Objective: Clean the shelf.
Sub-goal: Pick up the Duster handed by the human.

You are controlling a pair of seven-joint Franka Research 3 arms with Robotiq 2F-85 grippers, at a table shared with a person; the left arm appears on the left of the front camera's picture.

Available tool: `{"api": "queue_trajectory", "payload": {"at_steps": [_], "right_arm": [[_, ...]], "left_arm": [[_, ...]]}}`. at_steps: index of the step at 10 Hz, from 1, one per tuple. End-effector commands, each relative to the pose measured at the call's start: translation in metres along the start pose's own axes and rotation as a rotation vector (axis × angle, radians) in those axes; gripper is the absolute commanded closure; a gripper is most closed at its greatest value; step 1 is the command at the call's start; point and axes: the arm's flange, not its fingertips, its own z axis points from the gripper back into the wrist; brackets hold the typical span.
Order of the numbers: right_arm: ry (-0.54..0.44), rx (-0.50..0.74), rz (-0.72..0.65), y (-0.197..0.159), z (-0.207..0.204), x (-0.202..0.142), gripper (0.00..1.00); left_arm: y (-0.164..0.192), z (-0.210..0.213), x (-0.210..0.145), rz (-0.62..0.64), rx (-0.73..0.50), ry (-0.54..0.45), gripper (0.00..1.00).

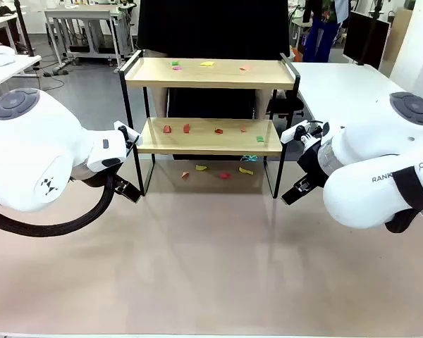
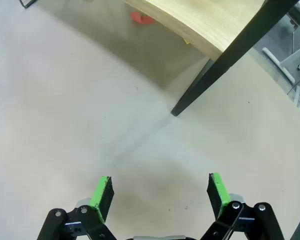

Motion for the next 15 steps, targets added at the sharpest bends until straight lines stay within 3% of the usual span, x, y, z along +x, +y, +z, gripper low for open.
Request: {"api": "queue_trajectory", "payload": {"at_steps": [1,10,12,15], "right_arm": [[0.0,0.0,0.0,0.0,0.0,0.0,0.0],[0.0,0.0,0.001,0.0,0.0,0.0,0.0],[-0.064,0.025,0.002,-0.016,0.04,0.032,0.0],[-0.165,0.146,-0.028,-0.077,0.1,0.062,0.0]], "left_arm": [[0.0,0.0,0.0,0.0,0.0,0.0,0.0],[0.0,0.0,0.0,-0.001,0.0,0.0,0.0],[0.03,0.04,0.018,0.023,-0.112,-0.071,0.0],[0.088,0.092,0.035,-0.014,-0.194,-0.093,0.0]]}}
